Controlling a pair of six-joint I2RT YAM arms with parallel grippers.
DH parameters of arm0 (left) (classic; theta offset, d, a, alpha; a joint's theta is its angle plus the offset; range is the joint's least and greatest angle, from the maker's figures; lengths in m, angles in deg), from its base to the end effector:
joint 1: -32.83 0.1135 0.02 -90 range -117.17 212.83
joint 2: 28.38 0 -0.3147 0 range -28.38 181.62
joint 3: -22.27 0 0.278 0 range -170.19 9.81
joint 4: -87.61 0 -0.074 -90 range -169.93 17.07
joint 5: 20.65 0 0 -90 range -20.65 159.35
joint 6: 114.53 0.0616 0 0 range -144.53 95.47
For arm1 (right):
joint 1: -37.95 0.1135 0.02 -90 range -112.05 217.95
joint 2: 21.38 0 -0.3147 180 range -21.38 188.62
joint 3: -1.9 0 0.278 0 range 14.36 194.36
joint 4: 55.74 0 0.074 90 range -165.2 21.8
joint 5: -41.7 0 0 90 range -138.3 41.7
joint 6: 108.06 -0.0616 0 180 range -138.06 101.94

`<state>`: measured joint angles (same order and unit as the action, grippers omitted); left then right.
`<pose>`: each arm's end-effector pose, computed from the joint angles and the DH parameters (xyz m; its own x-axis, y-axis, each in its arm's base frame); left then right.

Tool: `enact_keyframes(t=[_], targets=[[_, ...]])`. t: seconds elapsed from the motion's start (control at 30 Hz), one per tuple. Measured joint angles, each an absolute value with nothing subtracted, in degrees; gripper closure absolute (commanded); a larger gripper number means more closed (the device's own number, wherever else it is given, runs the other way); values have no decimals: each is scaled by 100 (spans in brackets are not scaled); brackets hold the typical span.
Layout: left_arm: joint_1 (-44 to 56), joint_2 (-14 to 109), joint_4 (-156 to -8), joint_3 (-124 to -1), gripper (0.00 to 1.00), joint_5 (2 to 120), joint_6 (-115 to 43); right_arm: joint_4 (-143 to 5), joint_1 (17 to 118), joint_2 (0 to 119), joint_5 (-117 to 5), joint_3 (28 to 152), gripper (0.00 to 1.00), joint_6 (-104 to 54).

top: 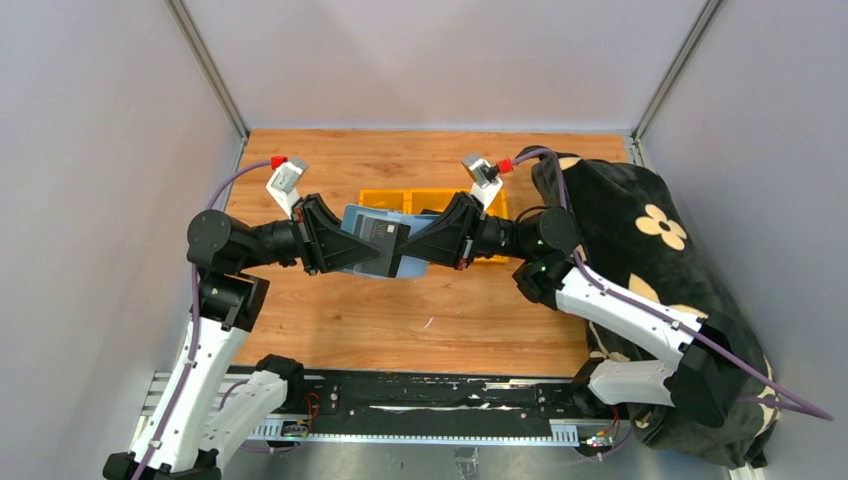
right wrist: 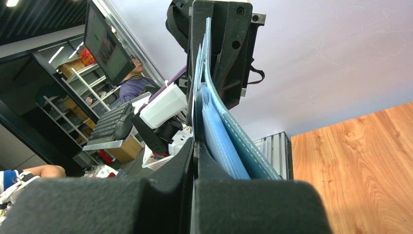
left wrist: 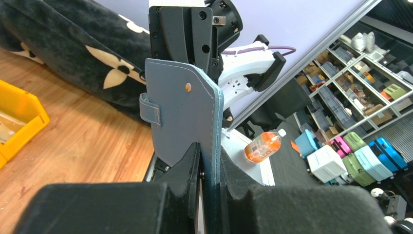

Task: Take the credit cards out of the card holder
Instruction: Remove the credit card from the card holder.

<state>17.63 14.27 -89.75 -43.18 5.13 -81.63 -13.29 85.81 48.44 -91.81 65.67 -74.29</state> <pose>0.1200 -0.0901 0.4692 -0.6000 -0.2154 -0.7705 0.7843 0.0317 -0.6196 0.1587 0.2386 0.4500 -0.5348 0.3075 -0.7870 -0.8366 -0.3237 0.4420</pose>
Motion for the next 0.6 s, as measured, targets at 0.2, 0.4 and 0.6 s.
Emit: enact_keyframes(t=[0.2, 0.4, 0.6], targets=[[1765, 1425, -9045, -4318, 91, 513, -8196, -1248, 8572, 4763, -9163, 6473, 100, -7473], [1765, 1425, -9021, -4321, 100, 534, -8113, -1285, 8550, 4717, -9163, 6443, 78, -7471], [1765, 1425, -8816, -4386, 100, 707, -7761, -1394, 8553, 4730, -9128, 6445, 54, -7510]])
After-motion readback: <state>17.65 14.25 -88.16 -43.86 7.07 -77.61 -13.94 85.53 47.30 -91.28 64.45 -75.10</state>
